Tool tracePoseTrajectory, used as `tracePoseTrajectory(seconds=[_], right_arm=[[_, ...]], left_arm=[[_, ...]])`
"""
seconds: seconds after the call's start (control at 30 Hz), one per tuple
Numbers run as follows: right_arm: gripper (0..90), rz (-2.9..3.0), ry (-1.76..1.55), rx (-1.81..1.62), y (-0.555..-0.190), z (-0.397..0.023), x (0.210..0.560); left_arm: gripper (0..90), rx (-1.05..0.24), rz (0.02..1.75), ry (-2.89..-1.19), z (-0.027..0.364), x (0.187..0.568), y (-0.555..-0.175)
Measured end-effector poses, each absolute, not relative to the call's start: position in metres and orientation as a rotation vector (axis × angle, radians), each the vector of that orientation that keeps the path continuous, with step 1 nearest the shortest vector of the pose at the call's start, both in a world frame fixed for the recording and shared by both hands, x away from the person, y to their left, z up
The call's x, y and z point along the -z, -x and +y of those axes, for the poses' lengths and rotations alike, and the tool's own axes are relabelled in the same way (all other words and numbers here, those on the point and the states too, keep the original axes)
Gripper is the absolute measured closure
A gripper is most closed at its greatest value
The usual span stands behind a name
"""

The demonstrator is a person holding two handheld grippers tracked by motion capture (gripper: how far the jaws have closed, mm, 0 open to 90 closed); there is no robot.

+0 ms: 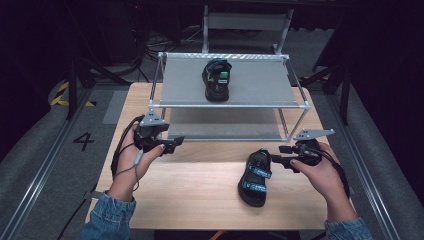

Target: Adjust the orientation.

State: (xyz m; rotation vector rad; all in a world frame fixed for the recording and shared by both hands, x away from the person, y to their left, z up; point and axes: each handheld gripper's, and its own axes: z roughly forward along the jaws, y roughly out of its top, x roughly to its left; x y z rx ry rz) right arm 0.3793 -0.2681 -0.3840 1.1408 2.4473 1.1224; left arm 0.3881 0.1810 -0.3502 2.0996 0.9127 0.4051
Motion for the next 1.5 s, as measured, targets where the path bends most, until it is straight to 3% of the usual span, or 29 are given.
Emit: tracePoseTrajectory(seconds=[0.4, 0.7, 1.0, 1.5], right_arm=[[57.3, 2.542, -1.016, -1.017, -0.403, -0.237, 0.392], [85.9, 2.545, -0.961, -0.967, -0.407, -0.232, 0.387], [86.5, 2.535, -0.998, -0.893, -0.384, -0.244, 0.372], [86.2, 2.545, -1.21, -0.87, -0.303, -0.292, 0.37]], left_arm=[[30.2, -0.381, 0.875, -2.189, 0.185, 0.356, -0.388], [29.8, -0.37, 0.897, -2.194, 0.198, 0.36, -0.39], [29.0, -0.347, 0.905, -2.204, 0.197, 0.365, -0.392], [28.8, -0.32, 0.894, -2.239, 0.191, 0.373, -0.393]])
